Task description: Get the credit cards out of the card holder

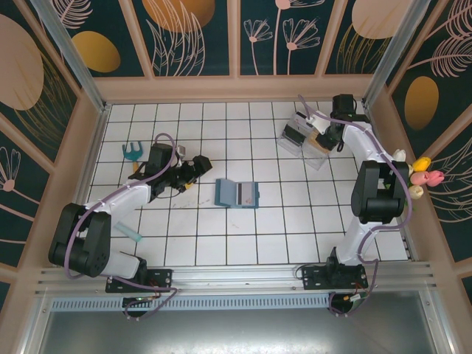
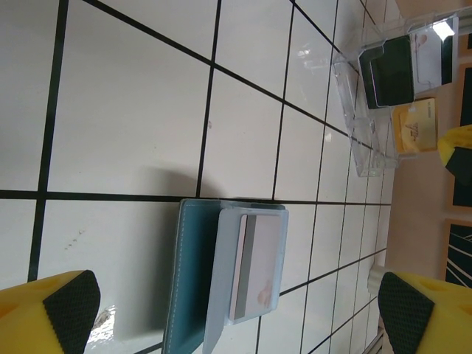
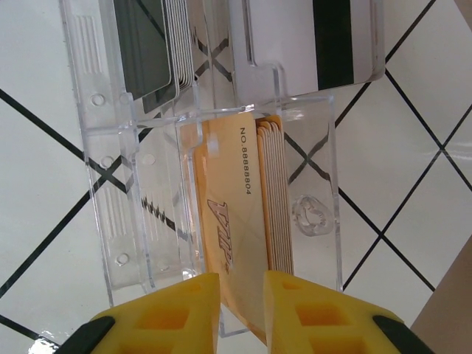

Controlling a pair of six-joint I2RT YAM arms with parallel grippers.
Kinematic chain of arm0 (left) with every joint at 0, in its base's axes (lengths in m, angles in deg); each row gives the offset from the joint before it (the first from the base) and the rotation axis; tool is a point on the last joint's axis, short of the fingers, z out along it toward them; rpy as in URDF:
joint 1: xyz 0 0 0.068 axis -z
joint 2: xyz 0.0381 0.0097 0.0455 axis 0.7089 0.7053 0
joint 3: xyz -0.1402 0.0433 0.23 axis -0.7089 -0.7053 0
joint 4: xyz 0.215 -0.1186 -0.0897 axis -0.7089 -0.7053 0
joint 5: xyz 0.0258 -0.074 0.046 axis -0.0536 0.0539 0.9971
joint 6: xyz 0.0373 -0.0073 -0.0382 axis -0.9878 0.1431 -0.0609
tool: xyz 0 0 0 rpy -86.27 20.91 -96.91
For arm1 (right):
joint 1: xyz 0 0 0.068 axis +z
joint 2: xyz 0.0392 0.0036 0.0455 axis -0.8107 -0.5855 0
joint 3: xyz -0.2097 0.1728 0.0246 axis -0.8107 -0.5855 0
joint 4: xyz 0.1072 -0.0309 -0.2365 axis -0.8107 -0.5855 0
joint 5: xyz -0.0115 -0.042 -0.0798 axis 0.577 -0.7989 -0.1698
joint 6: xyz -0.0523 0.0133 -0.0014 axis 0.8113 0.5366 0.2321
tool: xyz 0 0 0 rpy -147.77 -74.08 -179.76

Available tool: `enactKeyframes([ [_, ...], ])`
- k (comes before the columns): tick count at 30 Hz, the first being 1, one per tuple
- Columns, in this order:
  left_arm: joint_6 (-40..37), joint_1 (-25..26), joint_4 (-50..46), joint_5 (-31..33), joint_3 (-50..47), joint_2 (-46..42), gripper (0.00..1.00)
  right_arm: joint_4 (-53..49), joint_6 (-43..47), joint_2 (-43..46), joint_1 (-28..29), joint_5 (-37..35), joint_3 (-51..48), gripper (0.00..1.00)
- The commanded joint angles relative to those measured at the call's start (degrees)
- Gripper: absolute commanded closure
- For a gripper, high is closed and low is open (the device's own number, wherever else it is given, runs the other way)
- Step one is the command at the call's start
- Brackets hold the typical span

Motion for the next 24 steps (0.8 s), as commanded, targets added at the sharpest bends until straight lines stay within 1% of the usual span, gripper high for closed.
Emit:
enactKeyframes([
  [1,-0.3,-0.4,1.5,-0.9,-0.5,0.2,0.01,1.1,-0.4,2.4,-0.3,-0.7,-0.4,0.76],
  [5,-0.7,-0.4,1.6,-1.2,-0.7,-0.8,0.02,-0.2,-4.5,4.9,-0.3,3.9,1.8,0.75],
  [9,-1.4,-0.3,3.1,-2.1,-1.7,-2.7,0.02,-3.5,-16.0,7.9,0.1,8.9,4.5,0.77],
  [12,-2.1,0.4,2.0,-2.5,-1.5,-3.6,0.04,-2.0,-27.0,11.6,2.1,10.7,1.4,0.77],
  [14,-3.0,1.6,-0.1,-1.8,-0.3,-3.6,0.06,2.7,-35.0,15.4,4.3,10.0,-3.2,0.77],
  [16,-3.9,3.7,-2.9,0.1,1.7,-3.5,0.1,8.1,-46.1,19.7,6.9,7.1,-8.1,0.77],
  [18,-4.2,6.3,-4.5,1.7,3.7,-3.2,0.14,12.5,-56.3,23.8,10.0,3.8,-12.7,0.74],
  [19,-3.9,7.6,-4.9,2.4,4.5,-2.9,0.17,14.3,-60.0,25.7,12.1,3.7,-15.0,0.73],
  [22,-1.7,11.1,-3.7,2.6,6.0,-1.2,0.23,16.5,-68.7,29.3,18.7,0.2,-20.1,0.66],
  [24,-0.5,12.6,-1.4,1.1,6.1,0.5,0.28,16.0,-74.5,29.9,21.8,1.0,-22.1,0.59],
])
